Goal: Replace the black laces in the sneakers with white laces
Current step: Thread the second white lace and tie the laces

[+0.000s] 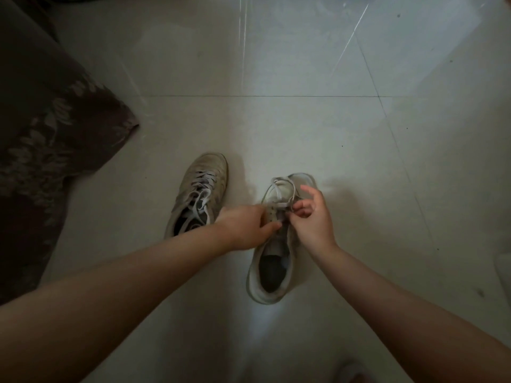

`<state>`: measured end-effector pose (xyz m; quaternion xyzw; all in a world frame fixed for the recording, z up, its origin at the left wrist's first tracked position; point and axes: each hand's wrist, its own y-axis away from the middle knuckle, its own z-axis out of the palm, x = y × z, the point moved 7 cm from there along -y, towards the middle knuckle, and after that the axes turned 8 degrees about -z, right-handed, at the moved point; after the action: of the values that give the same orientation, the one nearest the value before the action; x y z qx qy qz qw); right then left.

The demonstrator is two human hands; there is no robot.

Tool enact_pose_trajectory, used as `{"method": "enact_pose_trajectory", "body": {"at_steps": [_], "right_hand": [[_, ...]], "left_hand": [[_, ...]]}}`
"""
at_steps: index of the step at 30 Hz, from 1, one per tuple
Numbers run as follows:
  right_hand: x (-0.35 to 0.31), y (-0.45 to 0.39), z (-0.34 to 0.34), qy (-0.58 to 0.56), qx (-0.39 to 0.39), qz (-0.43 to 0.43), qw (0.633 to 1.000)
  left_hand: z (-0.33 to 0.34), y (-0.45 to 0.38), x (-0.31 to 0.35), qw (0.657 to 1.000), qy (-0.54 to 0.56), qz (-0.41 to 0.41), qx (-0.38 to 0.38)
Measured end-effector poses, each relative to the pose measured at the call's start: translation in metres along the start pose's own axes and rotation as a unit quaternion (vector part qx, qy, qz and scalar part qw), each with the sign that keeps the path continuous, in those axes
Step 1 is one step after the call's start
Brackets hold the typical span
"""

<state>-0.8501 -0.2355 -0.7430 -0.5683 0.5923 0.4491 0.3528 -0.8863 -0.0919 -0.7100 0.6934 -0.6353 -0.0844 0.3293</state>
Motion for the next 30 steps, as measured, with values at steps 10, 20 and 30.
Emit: {"method": "enact_pose_trajectory", "body": {"at_steps": [10,20,30], "right_hand": [[0.007,-0.004,-0.003,0.032,0.003,0.01,0.999],[0.018,-0.006,-0.011,0.01,0.022,0.059,0.998],[0.01,-0.012,-0.005,-0.016,-0.041,0.049,0.998]], "left_hand": [[0.0,-0.01,0.033,0.999,-0.005,-0.011,0.051],[-0.001,0.025,-0.053,0.964,0.116,0.012,-0.237],[-0.014,0.008,0.043,0.989,-0.057,0.088,0.109]]}}
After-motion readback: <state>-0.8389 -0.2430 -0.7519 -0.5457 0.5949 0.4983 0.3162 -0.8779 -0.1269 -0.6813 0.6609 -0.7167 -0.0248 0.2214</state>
